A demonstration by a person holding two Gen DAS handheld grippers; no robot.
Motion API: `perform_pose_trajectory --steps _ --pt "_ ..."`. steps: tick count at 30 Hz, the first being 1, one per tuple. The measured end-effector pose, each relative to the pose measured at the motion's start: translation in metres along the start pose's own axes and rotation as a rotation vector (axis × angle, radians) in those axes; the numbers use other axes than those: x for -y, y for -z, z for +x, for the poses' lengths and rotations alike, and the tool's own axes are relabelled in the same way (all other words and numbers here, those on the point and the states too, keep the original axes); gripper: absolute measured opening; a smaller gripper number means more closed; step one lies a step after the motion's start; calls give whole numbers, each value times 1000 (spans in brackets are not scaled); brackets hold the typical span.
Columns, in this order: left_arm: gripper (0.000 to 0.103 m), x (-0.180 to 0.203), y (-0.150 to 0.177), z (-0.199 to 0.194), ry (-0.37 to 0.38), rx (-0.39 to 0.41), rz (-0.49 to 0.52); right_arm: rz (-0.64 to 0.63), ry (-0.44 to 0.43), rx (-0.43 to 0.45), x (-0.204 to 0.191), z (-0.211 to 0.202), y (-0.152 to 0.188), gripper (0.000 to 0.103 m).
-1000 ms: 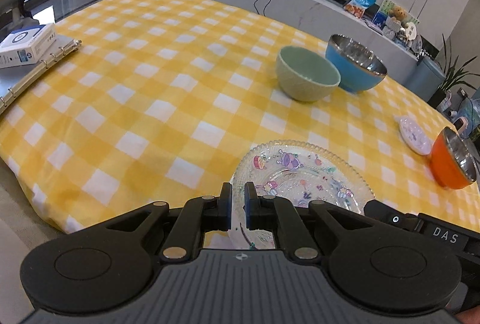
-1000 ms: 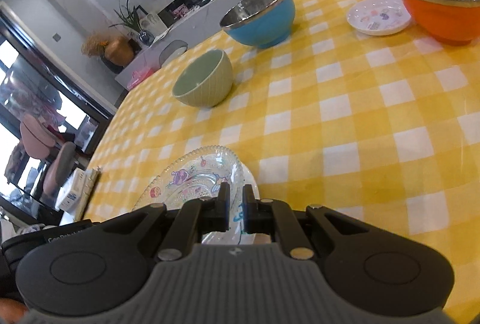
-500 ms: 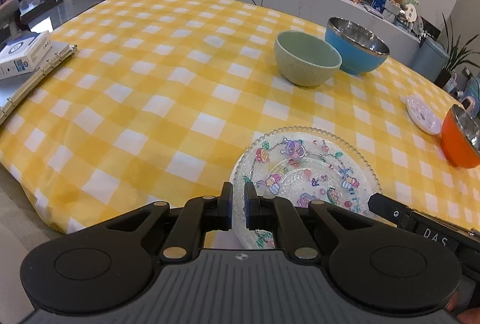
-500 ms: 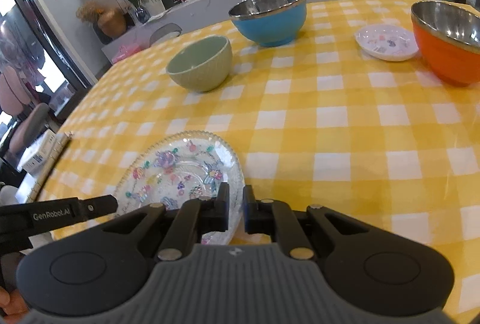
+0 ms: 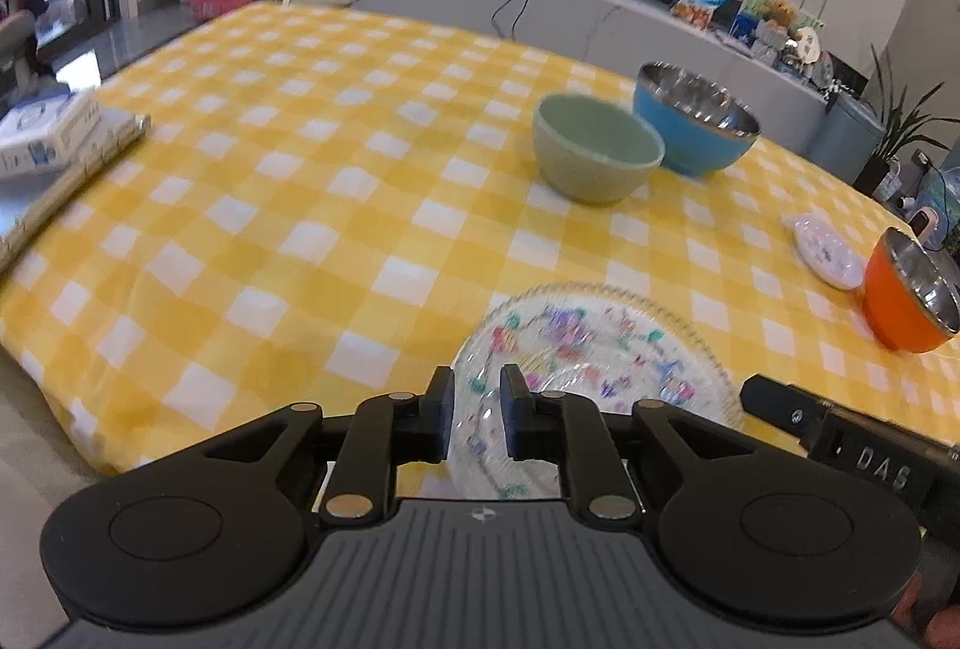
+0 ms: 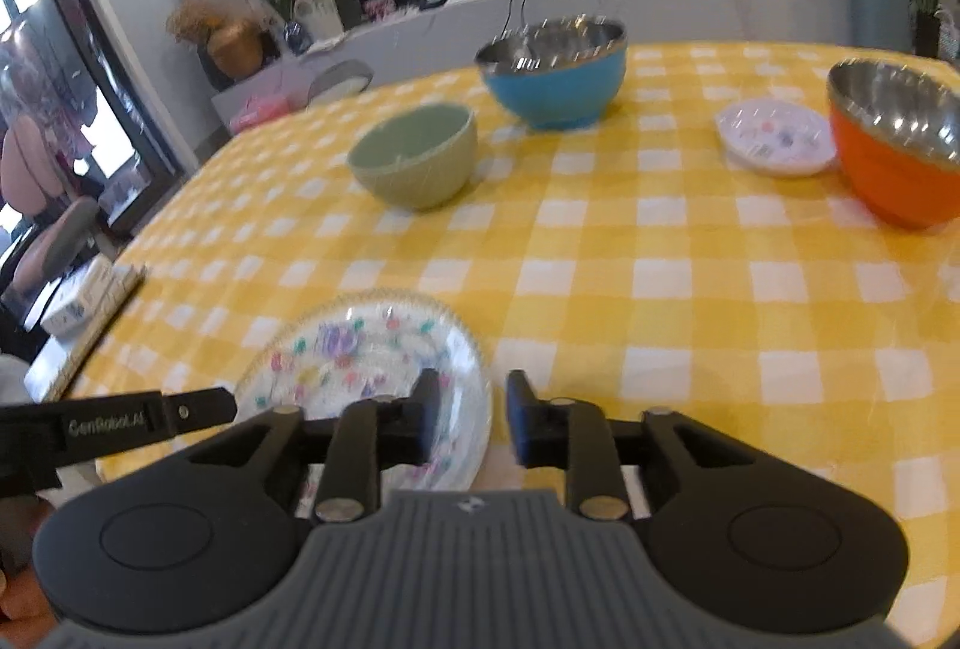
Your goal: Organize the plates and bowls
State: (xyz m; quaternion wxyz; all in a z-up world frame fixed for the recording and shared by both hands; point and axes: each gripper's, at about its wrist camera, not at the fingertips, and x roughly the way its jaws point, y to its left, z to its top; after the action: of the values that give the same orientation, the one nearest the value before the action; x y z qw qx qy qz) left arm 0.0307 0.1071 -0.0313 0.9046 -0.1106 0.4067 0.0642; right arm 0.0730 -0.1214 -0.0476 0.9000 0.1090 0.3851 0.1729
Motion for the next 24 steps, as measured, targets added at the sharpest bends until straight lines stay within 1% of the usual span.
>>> perform_pose_trajectory --steps 4,6,8,9,10,11,12,14,16,19,21,24 --pt "23 13 -9 -9 52 38 14 28 40 34 10 -9 -10 31" --pt "25 24 -14 -12 81 59 30 46 78 48 16 -13 -15 31" --pt "25 35 -20 -13 112 76 52 53 134 74 20 -18 -21 37" --pt "25 41 -23 -13 134 86 63 55 162 96 23 -21 -23 43" --pt "25 47 -25 -12 152 93 72 61 187 116 26 -25 -25 46" --pt "26 54 -28 -11 170 99 82 71 208 133 31 -27 -27 47" --pt "28 62 -30 -10 184 108 92 87 224 143 37 -29 -29 48" --pt "41 74 -35 -5 216 119 102 147 260 164 51 -30 -33 48" --pt "42 85 -40 2 240 122 100 206 295 171 67 -30 -37 48" --pt "43 102 -45 12 251 129 116 274 351 186 84 -26 -40 51" --pt "45 111 -48 21 258 127 125 311 373 188 93 -21 -43 52" --pt "47 122 -51 37 279 110 132 379 388 196 107 -12 -47 59"
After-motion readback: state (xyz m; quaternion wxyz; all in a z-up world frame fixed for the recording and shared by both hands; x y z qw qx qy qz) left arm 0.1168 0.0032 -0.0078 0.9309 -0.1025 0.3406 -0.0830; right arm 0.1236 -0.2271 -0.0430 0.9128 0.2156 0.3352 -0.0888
